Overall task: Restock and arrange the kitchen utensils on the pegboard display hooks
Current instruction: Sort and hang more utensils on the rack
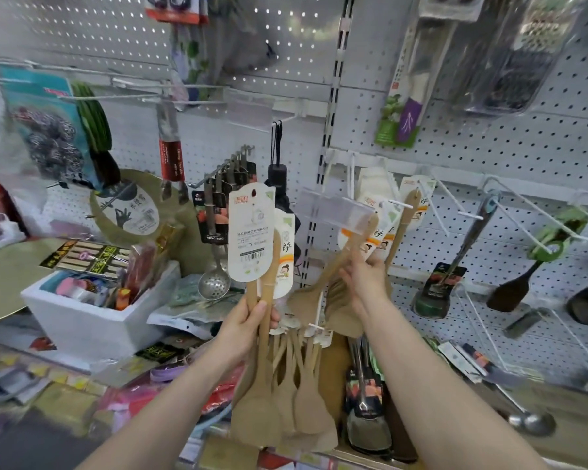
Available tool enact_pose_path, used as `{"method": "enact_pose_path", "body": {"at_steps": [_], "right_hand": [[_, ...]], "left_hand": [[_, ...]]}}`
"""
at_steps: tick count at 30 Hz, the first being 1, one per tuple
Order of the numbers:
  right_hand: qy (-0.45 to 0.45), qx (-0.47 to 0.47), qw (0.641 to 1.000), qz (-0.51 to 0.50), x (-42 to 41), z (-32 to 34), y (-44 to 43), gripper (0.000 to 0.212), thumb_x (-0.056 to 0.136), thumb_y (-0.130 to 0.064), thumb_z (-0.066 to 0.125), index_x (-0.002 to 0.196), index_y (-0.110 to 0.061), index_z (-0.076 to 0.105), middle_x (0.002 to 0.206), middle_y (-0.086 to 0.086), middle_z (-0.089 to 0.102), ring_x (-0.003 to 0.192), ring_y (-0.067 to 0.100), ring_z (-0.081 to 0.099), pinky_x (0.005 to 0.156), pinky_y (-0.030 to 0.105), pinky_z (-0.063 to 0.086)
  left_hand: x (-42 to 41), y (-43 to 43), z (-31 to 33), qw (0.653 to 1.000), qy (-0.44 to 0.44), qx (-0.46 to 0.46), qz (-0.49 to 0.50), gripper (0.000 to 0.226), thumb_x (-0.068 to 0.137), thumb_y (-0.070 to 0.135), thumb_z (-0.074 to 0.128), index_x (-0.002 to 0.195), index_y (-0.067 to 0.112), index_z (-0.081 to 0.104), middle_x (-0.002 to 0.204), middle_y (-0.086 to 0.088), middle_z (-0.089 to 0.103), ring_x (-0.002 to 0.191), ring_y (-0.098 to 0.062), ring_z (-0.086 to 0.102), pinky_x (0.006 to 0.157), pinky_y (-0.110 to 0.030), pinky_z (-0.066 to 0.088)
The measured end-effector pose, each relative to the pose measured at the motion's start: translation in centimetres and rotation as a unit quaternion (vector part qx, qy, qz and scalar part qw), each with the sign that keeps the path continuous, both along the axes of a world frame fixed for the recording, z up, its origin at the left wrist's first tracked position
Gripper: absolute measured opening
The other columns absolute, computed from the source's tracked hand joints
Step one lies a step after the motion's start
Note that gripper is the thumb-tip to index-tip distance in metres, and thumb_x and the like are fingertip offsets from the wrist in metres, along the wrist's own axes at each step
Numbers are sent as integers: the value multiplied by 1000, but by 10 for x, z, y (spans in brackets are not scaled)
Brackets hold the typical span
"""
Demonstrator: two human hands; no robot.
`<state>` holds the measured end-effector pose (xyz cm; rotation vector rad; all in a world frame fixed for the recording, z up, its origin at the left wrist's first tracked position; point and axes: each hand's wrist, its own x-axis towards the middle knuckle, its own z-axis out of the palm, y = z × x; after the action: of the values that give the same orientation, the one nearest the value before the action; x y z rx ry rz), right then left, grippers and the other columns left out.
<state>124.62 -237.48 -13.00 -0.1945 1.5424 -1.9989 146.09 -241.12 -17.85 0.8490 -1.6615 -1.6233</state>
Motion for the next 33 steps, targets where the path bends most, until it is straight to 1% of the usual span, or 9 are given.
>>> {"method": "enact_pose_path", "body": {"at_steps": [4, 7, 9, 14, 17, 19, 22, 25, 33], "right_hand": [[26, 71, 995, 57, 14, 0, 21, 40, 95, -28, 65, 123, -3, 53, 101, 14, 68, 76, 18, 63, 75, 32, 55], [69, 43, 981, 177, 28, 14, 40, 41, 96, -44, 56, 120, -10, 64, 107, 11, 73, 94, 25, 69, 91, 41, 54], [117, 18, 968, 223, 35, 22, 49, 45, 96, -50, 53, 121, -15, 67, 112, 3, 74, 106, 21, 69, 96, 42, 53], [211, 16, 964, 160, 38, 29, 65, 27, 95, -29, 63, 116, -14, 70, 112, 1, 74, 108, 19, 68, 100, 45, 51], [211, 5, 969, 128, 32, 31, 79, 24, 95, -25, 63, 115, -14, 71, 110, 0, 74, 108, 19, 68, 93, 36, 54], [211, 1, 972, 102, 27, 33, 88, 21, 95, -24, 62, 111, -13, 72, 108, 1, 75, 100, 13, 69, 84, 25, 55], [216, 6, 975, 58, 18, 37, 95, 20, 96, -26, 62, 106, -12, 71, 102, 2, 74, 85, 5, 66, 68, 13, 49], [210, 7, 977, 31, 10, 43, 91, 17, 97, -24, 60, 103, -12, 70, 92, -4, 71, 75, 2, 62, 62, 10, 47], [190, -14, 982, 13, -3, 53, 73, 16, 97, -27, 60, 102, -18, 71, 97, -6, 72, 80, 2, 65, 59, 9, 46]], "left_hand": [[-14, 17, -5, 998, 10, 40, -48, 23, 103, 12, 38, 104, -1, 57, 84, -6, 67, 74, -10, 65, 67, -17, 52], [-26, 27, -8, 996, 18, 39, -81, 22, 103, 10, 38, 105, -1, 56, 85, -7, 68, 75, -11, 66, 69, -19, 52], [-32, 33, -9, 993, 20, 41, -107, 21, 103, 10, 38, 108, 1, 56, 87, -10, 69, 77, -14, 68, 72, -23, 54], [-44, 47, -6, 987, 20, 47, -155, 22, 102, 11, 39, 107, 1, 58, 90, -13, 71, 79, -15, 70, 74, -25, 56], [-47, 48, -8, 982, 6, 18, -188, 30, 99, 27, 44, 114, 7, 61, 106, -11, 72, 103, -24, 67, 92, -39, 53], [-49, 49, -7, 978, 9, 17, -206, 35, 95, 36, 45, 122, 16, 57, 114, -6, 70, 109, -21, 65, 95, -40, 51], [-52, 49, -4, 983, 33, 17, -182, 23, 102, 21, 39, 118, 16, 55, 102, -4, 72, 91, -18, 67, 86, -37, 52], [-53, 42, -6, 988, 50, -8, -148, 23, 104, 13, 35, 114, 9, 56, 81, -1, 67, 68, -13, 50, 67, -31, 45], [-46, 28, -5, 991, 60, -16, -120, 26, 104, 13, 33, 103, 6, 58, 66, 3, 54, 58, -5, 45, 58, -19, 41]]}}
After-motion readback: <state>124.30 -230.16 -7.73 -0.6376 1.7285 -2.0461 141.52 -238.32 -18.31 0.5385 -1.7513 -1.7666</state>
